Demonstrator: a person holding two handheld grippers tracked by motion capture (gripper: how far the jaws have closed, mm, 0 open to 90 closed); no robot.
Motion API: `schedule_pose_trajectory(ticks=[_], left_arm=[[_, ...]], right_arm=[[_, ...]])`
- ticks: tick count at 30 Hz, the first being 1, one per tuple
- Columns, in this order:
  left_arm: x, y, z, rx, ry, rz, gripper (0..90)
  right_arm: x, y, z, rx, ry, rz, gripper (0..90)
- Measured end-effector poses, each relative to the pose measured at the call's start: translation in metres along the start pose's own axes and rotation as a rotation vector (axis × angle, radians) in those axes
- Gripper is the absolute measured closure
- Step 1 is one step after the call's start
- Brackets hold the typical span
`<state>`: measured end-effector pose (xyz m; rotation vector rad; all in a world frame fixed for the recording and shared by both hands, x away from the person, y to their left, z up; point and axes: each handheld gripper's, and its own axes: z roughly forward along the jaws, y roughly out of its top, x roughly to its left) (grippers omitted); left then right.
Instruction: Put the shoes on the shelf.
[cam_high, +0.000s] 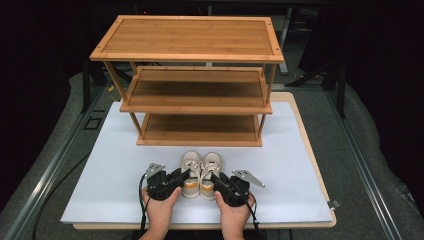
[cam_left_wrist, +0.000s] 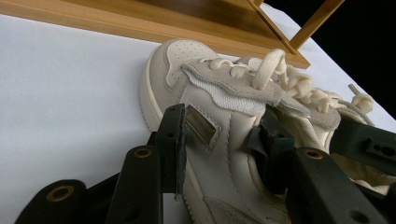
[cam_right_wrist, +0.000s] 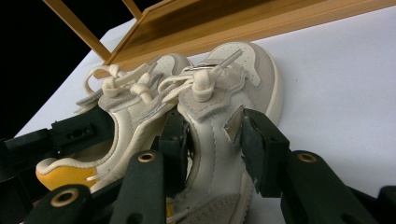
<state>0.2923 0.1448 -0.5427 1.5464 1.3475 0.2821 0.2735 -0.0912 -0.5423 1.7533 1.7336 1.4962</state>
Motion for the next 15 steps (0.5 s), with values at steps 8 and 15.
schedule_pose_trajectory(ticks=[8,15], left_arm=[[0.0007,0.0015,-0.0019,-0.004,-0.003,-0.003,60.0],[-0.0003,0.004,-0.0054,-0.014,-0.01,-0.006,60.0]], right_arm=[[0.0008,0.0005,-0.002,0.017,0.013,0.015,62.4],[0.003,0.0023,-0.0024,-0.021,0.02,0.023,62.4]])
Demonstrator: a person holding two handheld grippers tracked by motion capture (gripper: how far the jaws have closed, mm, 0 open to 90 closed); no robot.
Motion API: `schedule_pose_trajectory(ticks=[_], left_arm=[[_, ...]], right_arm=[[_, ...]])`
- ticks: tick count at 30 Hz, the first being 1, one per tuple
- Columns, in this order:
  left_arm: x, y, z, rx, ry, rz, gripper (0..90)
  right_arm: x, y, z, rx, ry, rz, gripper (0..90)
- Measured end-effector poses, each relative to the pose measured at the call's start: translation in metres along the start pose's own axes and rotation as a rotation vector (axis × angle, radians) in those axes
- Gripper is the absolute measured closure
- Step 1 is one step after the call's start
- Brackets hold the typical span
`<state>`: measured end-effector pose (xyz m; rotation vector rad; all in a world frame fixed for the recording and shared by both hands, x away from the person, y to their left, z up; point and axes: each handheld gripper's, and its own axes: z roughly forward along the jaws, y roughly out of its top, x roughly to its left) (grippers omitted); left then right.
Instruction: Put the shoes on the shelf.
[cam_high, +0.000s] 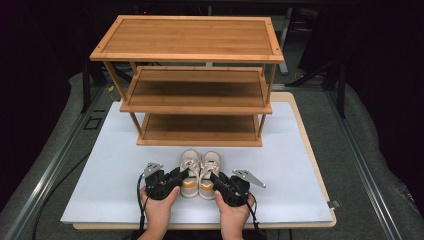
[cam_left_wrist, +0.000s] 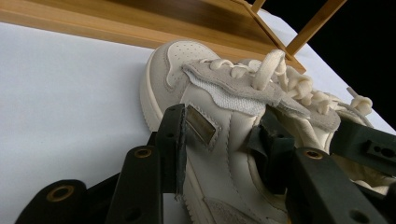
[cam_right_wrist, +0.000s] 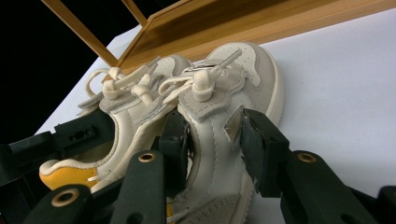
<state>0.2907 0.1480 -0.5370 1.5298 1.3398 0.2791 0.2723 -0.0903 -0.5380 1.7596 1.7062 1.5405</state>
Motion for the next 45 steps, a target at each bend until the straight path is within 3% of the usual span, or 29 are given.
schedule_pose_trajectory(ticks=[5,6,10,11,13,14,16,17,19,20,21,22,27,32,45], left_arm=[[-0.001,0.003,-0.002,-0.003,-0.004,-0.002,60.0],[-0.002,0.003,-0.003,-0.004,-0.004,-0.005,60.0],[-0.005,0.01,-0.008,-0.009,0.0,0.007,60.0],[-0.006,0.012,-0.009,-0.009,0.001,0.009,60.0],[-0.007,0.013,-0.009,-0.013,0.002,0.011,60.1],[-0.007,0.014,-0.01,-0.015,-0.001,0.01,60.1],[-0.008,0.017,-0.012,-0.018,-0.003,0.008,60.1],[-0.009,0.019,-0.013,-0.019,-0.003,0.013,60.1],[-0.01,0.021,-0.014,-0.022,-0.003,0.012,60.1],[-0.011,0.024,-0.016,-0.025,-0.004,0.015,60.1],[-0.011,0.024,-0.016,-0.025,-0.004,0.015,60.0],[-0.012,0.026,-0.017,-0.031,-0.008,0.013,60.1],[-0.016,0.035,-0.02,-0.03,-0.002,0.019,60.0],[-0.019,0.042,-0.022,-0.03,0.0,0.022,60.1],[-0.025,0.057,-0.033,-0.047,-0.003,0.023,60.2]], right_arm=[[0.003,0.004,-0.004,0.02,-0.003,-0.011,62.4],[0.003,0.004,-0.003,-0.002,-0.002,-0.007,62.4],[0.006,0.009,-0.007,0.014,0.006,-0.016,62.5],[0.008,0.01,-0.006,-0.011,-0.001,-0.013,62.5],[0.008,0.011,-0.007,-0.01,0.009,-0.013,62.5],[0.01,0.012,-0.009,-0.004,-0.009,-0.016,62.5],[0.011,0.015,-0.011,0.008,0.017,-0.019,62.4],[0.012,0.016,-0.01,-0.021,0.015,-0.013,62.4],[0.014,0.019,-0.012,-0.006,0.011,-0.021,62.5],[0.015,0.02,-0.012,-0.024,0.011,-0.018,62.5],[0.015,0.022,-0.014,0.001,0.027,-0.023,62.5],[0.017,0.023,-0.014,-0.014,0.012,-0.023,62.5],[0.021,0.029,-0.015,-0.028,0.001,-0.016,62.4],[0.023,0.034,-0.018,-0.025,0.019,0.009,62.5],[0.035,0.049,-0.025,-0.024,0.026,-0.03,62.5]])
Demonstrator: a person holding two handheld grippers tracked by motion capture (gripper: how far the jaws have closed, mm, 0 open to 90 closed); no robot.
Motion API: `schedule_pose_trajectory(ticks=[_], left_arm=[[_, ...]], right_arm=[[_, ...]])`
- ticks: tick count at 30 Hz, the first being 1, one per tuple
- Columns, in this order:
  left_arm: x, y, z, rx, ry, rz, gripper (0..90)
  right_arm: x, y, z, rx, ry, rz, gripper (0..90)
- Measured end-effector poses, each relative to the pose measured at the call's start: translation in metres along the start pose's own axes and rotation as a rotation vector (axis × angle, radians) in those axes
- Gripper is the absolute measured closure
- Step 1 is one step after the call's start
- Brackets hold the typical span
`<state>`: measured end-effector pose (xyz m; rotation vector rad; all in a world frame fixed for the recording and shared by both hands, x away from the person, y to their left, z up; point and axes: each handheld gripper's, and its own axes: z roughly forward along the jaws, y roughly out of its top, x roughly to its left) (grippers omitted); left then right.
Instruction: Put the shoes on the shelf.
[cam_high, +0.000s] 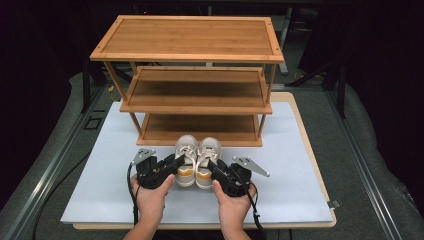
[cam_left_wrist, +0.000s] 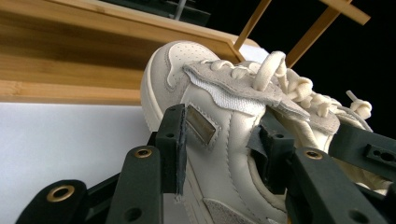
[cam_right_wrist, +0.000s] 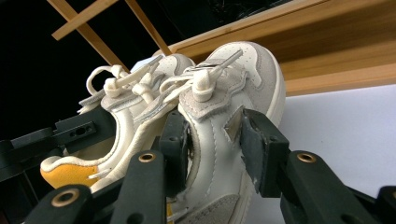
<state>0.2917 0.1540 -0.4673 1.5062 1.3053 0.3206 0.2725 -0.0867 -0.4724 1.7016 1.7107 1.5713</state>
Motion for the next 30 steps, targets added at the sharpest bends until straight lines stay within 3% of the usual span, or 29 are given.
schedule_pose_trajectory(ticks=[18,20,21,27,30], left_arm=[[-0.012,0.027,-0.013,-0.021,-0.015,0.019,60.2],[-0.013,0.031,-0.014,-0.022,-0.017,0.02,60.2],[-0.015,0.034,-0.015,-0.024,-0.02,0.017,60.2],[-0.018,0.045,-0.018,-0.029,-0.029,0.022,60.2],[-0.019,0.048,-0.02,-0.033,-0.032,0.018,60.2]], right_arm=[[0.017,0.023,-0.013,-0.018,0.012,-0.025,62.5],[0.019,0.026,-0.015,-0.017,0.007,-0.032,62.5],[0.021,0.029,-0.015,-0.042,0.004,-0.029,62.5],[0.025,0.039,-0.02,-0.029,-0.011,-0.035,62.5],[0.026,0.042,-0.02,-0.049,0.013,-0.034,62.5]])
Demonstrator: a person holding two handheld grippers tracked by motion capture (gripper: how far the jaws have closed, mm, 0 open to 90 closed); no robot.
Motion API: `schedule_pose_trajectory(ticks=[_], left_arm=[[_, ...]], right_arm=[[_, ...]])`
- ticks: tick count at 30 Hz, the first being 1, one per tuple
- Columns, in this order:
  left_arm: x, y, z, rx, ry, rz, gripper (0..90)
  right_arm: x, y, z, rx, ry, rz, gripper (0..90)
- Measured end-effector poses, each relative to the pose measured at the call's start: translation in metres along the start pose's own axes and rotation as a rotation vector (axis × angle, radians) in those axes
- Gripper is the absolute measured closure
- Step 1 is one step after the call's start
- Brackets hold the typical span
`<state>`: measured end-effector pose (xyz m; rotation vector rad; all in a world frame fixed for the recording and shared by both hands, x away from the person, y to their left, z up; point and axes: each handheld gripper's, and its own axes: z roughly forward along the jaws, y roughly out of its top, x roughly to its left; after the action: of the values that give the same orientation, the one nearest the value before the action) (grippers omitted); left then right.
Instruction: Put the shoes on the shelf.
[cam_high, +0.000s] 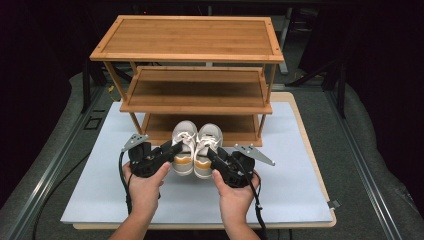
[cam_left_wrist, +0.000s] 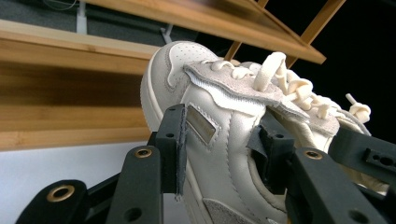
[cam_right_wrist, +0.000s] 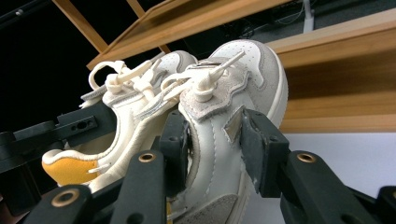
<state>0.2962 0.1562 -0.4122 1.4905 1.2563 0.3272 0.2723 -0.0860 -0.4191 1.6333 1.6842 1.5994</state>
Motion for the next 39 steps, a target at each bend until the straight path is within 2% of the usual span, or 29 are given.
schedule_pose_trajectory(ticks=[2,3,4,5,10,14,16,22,26,29,32,34,39], left_arm=[[-0.001,0.003,-0.001,-0.006,-0.003,0.004,60.2],[-0.002,0.003,-0.002,-0.006,-0.002,0.005,60.3],[-0.002,0.003,-0.002,-0.006,-0.002,0.005,60.2],[-0.003,0.005,-0.003,-0.008,0.001,0.011,60.3],[-0.006,0.009,-0.006,-0.016,-0.005,0.01,60.3],[-0.008,0.014,-0.009,-0.025,-0.005,0.014,60.3],[-0.008,0.017,-0.01,-0.027,-0.002,0.018,60.3],[-0.004,0.031,-0.013,-0.037,-0.021,-0.015,60.3],[-0.003,0.039,-0.013,-0.04,-0.008,0.001,60.4],[0.0,0.043,-0.011,-0.04,-0.013,-0.02,60.4],[0.001,0.047,-0.01,-0.044,-0.011,-0.011,60.4],[0.002,0.048,-0.008,-0.042,-0.013,-0.014,60.3],[0.007,0.055,-0.004,-0.043,-0.028,-0.036,60.4]], right_arm=[[0.002,0.004,-0.002,0.004,0.004,-0.006,62.6],[0.002,0.005,-0.002,-0.011,0.002,-0.006,62.5],[0.003,0.006,-0.003,0.0,-0.012,-0.009,62.5],[0.003,0.006,-0.002,-0.011,0.002,-0.008,62.5],[0.008,0.011,-0.005,-0.027,0.002,-0.022,62.5],[0.012,0.017,-0.009,-0.017,-0.01,-0.033,62.5],[0.013,0.018,-0.008,-0.025,0.002,-0.035,62.5],[0.02,0.033,-0.006,-0.021,0.005,-0.042,62.5],[0.026,0.038,-0.003,-0.026,0.008,-0.059,62.5],[0.025,0.042,0.002,-0.027,0.019,-0.045,62.5],[0.026,0.046,0.005,-0.021,0.008,-0.062,62.5],[0.026,0.047,0.006,-0.028,0.019,-0.064,62.5],[0.025,0.053,0.011,-0.016,0.021,-0.057,62.4]])
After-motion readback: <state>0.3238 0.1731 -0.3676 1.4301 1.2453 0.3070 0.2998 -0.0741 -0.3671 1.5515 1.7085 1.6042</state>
